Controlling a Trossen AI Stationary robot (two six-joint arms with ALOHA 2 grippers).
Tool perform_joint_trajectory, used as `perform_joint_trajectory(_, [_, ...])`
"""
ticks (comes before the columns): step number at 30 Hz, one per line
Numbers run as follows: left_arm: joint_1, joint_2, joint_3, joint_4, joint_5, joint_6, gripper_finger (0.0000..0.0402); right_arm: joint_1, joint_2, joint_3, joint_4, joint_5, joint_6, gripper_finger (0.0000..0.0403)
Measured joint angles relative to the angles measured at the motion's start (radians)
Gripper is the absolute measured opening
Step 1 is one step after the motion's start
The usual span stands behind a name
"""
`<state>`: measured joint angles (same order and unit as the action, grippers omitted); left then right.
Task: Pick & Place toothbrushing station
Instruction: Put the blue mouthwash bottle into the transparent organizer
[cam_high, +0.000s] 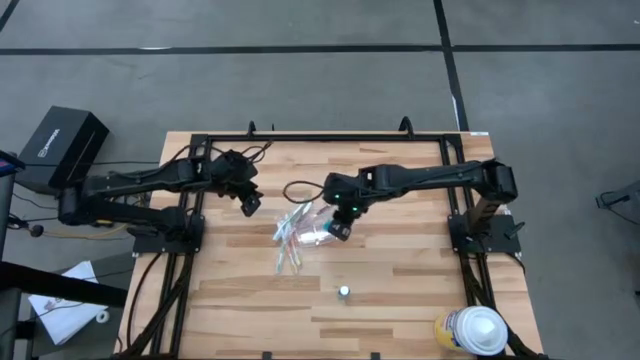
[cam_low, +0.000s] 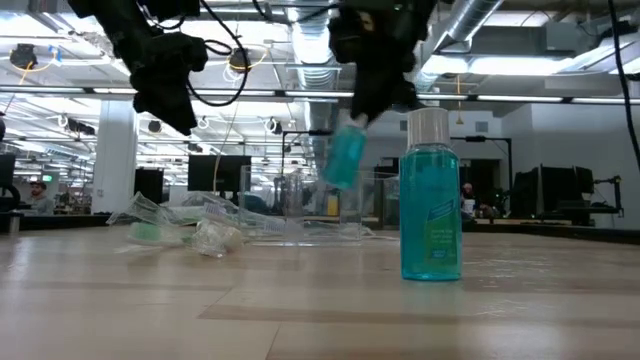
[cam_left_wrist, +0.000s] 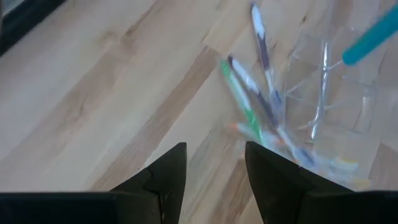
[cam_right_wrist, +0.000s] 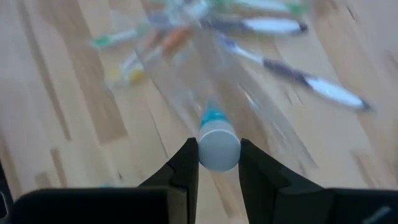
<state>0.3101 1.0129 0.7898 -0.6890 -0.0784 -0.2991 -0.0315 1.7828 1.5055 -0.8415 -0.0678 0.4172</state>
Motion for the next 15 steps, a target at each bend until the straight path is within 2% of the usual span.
perform_joint_trajectory(15, [0.0,0.056,-0.001,0.077,0.022,-0.002,0.0159,-0.03,0.006,0.003,-0.026,-0.009,-0.054,0.0075])
